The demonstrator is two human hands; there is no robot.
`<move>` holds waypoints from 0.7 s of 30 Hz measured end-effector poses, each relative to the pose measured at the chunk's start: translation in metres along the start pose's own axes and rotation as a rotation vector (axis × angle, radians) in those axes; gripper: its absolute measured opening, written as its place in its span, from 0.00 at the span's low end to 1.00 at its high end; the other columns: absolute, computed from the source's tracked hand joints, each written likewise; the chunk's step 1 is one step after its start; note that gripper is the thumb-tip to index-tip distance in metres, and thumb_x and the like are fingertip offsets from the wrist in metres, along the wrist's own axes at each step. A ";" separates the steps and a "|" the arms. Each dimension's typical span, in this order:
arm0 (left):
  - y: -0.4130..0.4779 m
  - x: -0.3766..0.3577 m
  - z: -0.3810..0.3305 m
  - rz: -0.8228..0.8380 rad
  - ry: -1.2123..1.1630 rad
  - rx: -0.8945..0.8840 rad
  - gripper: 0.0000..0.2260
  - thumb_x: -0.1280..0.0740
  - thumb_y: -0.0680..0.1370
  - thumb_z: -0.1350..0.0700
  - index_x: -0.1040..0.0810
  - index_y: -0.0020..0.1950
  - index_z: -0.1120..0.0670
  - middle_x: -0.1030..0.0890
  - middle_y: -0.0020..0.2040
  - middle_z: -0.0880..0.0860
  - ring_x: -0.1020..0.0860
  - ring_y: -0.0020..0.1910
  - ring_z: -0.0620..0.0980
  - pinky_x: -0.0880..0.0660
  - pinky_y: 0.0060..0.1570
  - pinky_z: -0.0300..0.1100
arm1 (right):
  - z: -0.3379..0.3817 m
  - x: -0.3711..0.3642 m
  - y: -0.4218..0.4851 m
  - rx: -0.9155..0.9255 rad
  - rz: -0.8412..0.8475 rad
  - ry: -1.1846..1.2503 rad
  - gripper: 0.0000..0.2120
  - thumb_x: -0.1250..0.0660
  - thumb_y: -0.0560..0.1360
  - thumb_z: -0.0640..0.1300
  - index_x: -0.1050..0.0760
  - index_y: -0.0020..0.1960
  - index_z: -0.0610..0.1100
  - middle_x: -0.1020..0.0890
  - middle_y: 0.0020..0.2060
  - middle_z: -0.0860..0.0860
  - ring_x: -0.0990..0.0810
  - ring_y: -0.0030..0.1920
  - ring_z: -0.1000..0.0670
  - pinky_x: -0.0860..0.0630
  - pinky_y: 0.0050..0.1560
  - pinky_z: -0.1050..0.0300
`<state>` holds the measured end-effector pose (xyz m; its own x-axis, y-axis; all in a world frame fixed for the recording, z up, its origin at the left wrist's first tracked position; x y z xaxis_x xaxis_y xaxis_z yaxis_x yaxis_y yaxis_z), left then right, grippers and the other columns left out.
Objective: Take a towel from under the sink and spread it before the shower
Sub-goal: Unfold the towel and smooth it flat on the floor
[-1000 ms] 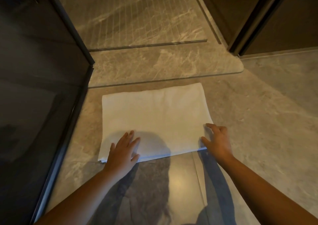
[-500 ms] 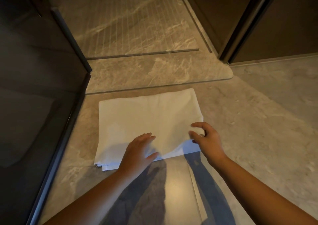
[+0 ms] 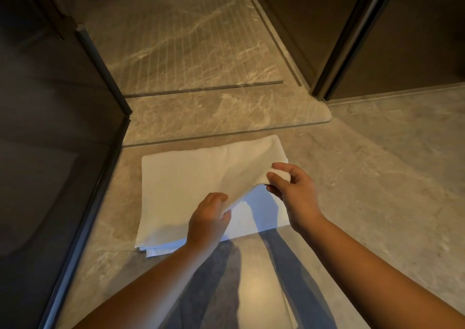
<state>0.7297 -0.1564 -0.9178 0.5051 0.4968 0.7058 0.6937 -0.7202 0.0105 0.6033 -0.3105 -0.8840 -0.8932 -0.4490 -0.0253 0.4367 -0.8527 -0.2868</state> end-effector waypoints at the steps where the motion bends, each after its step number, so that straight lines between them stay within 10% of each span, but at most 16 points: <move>1: 0.001 0.003 0.007 -0.008 -0.016 0.037 0.08 0.34 0.74 0.63 0.22 0.52 0.60 0.20 0.51 0.56 0.22 0.49 0.56 0.31 0.46 0.36 | 0.000 0.000 0.000 -0.002 0.005 -0.001 0.08 0.31 0.72 0.36 0.22 0.45 0.49 0.19 0.46 0.45 0.18 0.39 0.49 0.19 0.39 0.65; 7: 0.010 0.018 0.021 -0.023 -0.198 0.115 0.03 0.33 0.74 0.63 0.19 0.45 0.59 0.18 0.42 0.53 0.21 0.42 0.53 0.28 0.42 0.39 | -0.008 0.021 0.001 0.052 -0.031 -0.316 0.09 0.32 0.72 0.38 0.24 0.50 0.50 0.20 0.50 0.48 0.22 0.39 0.53 0.20 0.45 0.53; 13: 0.017 0.018 0.012 0.004 -0.257 0.126 0.06 0.31 0.74 0.58 0.17 0.49 0.55 0.16 0.47 0.51 0.20 0.47 0.50 0.27 0.46 0.38 | 0.003 0.027 -0.001 0.268 -0.060 -0.808 0.17 0.29 0.70 0.43 0.25 0.58 0.45 0.31 0.60 0.45 0.29 0.56 0.49 0.32 0.51 0.69; 21: 0.024 0.015 0.007 0.065 -0.103 0.096 0.09 0.32 0.75 0.54 0.18 0.53 0.54 0.17 0.53 0.52 0.21 0.53 0.50 0.28 0.52 0.39 | -0.014 -0.052 -0.024 0.492 0.336 -1.111 0.22 0.30 0.71 0.48 0.28 0.63 0.44 0.28 0.63 0.43 0.31 0.63 0.43 0.37 0.64 0.54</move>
<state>0.7572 -0.1628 -0.9114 0.5972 0.5009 0.6265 0.7010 -0.7055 -0.1042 0.6372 -0.2626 -0.8895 -0.2632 -0.4407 0.8582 0.8315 -0.5547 -0.0298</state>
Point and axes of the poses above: each hand's wrist, its own y-axis towards the middle knuckle, its own x-axis out of the back of the hand, z = x × y, the point moved 10 cm from there along y, towards the middle knuckle
